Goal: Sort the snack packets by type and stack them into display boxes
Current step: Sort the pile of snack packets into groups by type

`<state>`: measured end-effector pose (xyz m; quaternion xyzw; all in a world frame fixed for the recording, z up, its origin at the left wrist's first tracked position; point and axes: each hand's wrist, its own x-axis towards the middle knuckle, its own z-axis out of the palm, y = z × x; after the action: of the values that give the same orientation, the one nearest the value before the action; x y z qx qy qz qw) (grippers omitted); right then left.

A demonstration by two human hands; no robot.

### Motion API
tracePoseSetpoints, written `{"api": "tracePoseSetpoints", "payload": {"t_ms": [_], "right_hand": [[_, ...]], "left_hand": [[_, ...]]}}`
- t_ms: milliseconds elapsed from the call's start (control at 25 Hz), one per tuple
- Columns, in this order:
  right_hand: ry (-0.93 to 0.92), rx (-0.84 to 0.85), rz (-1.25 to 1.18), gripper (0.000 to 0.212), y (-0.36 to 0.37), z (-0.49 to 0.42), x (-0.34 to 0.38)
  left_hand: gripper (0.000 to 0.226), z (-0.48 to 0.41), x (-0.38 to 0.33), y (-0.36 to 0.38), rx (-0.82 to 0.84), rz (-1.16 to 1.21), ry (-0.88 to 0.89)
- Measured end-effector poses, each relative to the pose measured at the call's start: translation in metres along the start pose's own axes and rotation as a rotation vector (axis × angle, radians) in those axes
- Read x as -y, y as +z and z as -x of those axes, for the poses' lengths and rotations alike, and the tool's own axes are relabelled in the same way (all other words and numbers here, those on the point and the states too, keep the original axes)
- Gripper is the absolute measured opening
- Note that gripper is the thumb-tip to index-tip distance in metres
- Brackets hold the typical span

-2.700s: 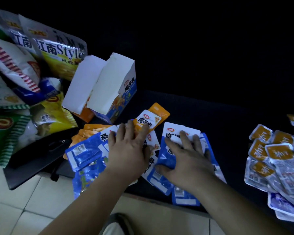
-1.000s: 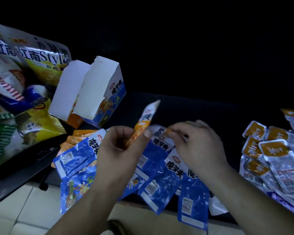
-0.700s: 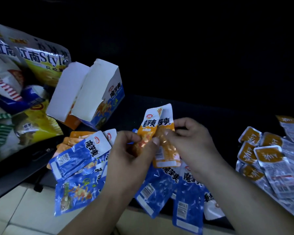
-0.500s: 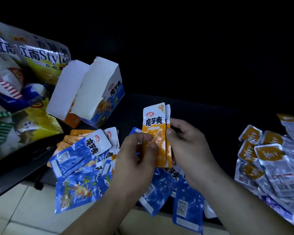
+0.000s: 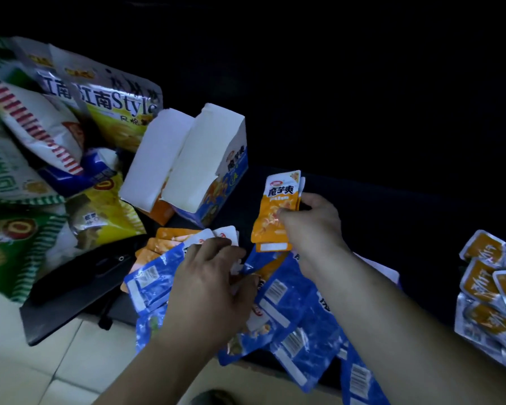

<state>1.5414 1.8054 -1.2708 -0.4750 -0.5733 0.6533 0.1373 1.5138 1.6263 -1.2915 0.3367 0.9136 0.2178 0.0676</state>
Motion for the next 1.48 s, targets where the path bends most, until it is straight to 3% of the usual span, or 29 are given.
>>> {"api": "tracePoseSetpoints", "payload": {"t_ms": [160,280,360,400,480,560,680,760,880,960,1120,1200,1320,1400,1480], "right_hand": [[0.042,0.031,0.151,0.021,0.04,-0.011,-0.007],[-0.116,0.02,0.481,0.028,0.034,-0.019,-0.006],[-0.2,0.008,0.523,0.011,0.015,-0.019,0.002],[-0.221,0.004,0.546,0.014,0.001,-0.019,0.003],[-0.234,0.093,0.657,0.035,-0.026,-0.014,0.003],[-0.213,0.268,0.795,0.047,-0.051,0.0,-0.005],[-0.271,0.438,1.018,0.087,-0.076,0.019,-0.027],[-0.342,0.462,0.96,0.094,-0.092,0.022,-0.039],[-0.381,0.361,0.756,0.073,-0.118,0.028,-0.038],[-0.417,0.247,0.865,0.067,-0.135,0.032,-0.04],[-0.33,0.272,1.116,0.09,-0.146,0.055,-0.06],[-0.375,0.251,1.141,0.087,-0.144,0.057,-0.069],[-0.399,0.182,0.962,0.058,-0.141,0.053,-0.069],[-0.356,0.152,0.749,0.031,-0.138,0.05,-0.058],[-0.224,0.202,0.473,0.016,-0.134,0.046,-0.039]], "left_hand": [[0.041,0.002,0.016,-0.004,0.006,0.037,-0.003],[0.043,0.002,0.019,-0.005,-0.007,0.015,0.028],[0.038,0.003,0.02,-0.007,-0.011,0.006,0.033],[0.035,0.003,0.019,-0.007,-0.008,0.01,0.038],[0.035,0.003,0.011,-0.007,0.047,0.009,0.078],[0.05,0.002,-0.002,0.0,0.18,-0.033,0.123],[0.066,0.0,-0.015,0.012,0.306,-0.147,0.095],[0.065,-0.004,-0.023,0.016,0.297,-0.161,0.038],[0.057,-0.01,-0.027,0.02,0.191,-0.131,0.002],[0.045,-0.013,-0.026,0.02,0.126,-0.095,0.018],[0.026,-0.007,-0.024,0.013,-0.023,-0.098,0.063],[0.017,-0.001,-0.034,0.007,-0.028,0.115,-0.043],[0.016,0.009,-0.055,-0.002,0.045,0.64,-0.29],[0.013,0.014,-0.063,-0.005,0.046,0.815,-0.357],[0.012,0.015,-0.062,-0.007,0.054,0.895,-0.364]]}}
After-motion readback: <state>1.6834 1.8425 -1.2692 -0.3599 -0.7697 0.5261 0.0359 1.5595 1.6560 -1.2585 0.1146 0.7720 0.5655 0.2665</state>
